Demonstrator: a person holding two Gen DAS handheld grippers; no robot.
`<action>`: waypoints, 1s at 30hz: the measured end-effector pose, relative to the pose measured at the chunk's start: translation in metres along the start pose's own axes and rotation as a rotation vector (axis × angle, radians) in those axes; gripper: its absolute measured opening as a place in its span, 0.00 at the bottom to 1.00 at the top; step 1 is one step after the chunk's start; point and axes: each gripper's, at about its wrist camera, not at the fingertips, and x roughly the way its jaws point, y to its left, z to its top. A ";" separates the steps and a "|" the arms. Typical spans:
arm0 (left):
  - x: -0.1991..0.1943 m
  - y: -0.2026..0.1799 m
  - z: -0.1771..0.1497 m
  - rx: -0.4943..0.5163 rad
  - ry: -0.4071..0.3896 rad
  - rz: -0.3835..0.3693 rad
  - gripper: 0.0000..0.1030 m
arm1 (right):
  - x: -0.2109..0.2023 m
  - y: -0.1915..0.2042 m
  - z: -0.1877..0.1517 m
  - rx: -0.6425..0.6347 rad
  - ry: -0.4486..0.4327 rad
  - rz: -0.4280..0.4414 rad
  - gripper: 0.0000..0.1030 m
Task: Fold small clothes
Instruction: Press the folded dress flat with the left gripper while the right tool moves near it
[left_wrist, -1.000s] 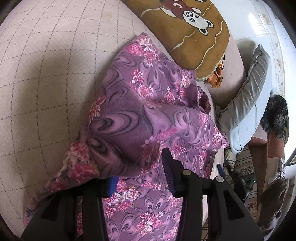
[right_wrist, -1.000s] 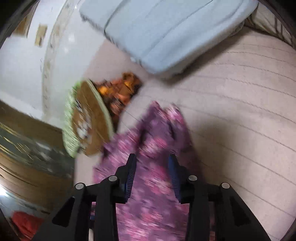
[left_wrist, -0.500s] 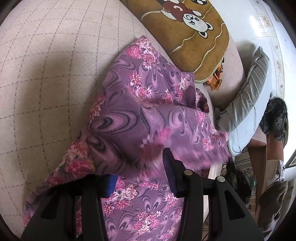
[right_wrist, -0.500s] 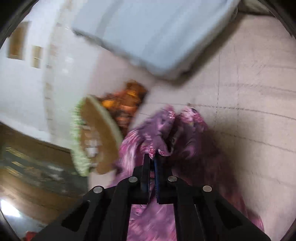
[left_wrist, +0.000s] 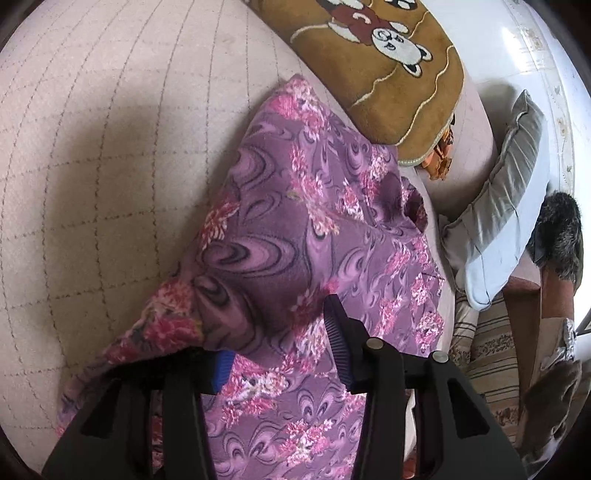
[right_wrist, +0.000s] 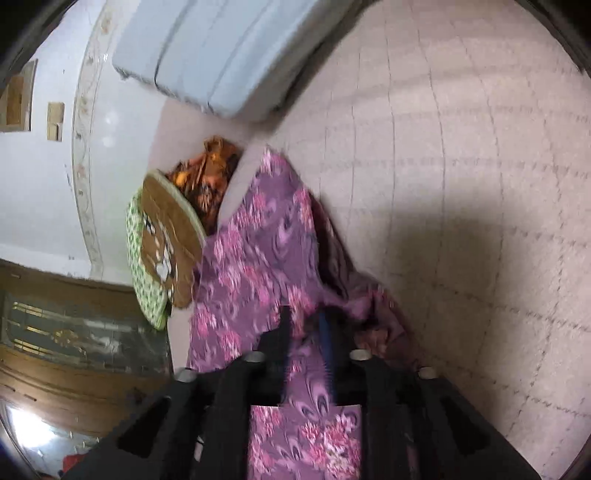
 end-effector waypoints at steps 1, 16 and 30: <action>-0.001 0.000 -0.001 0.002 0.003 0.005 0.33 | -0.006 0.002 0.000 -0.008 -0.010 -0.068 0.24; -0.042 -0.018 -0.003 0.189 -0.081 -0.037 0.52 | 0.137 0.214 -0.043 -0.669 0.314 0.079 0.30; -0.025 0.003 -0.009 0.267 -0.025 -0.031 0.52 | 0.286 0.282 -0.109 -0.998 0.443 -0.082 0.52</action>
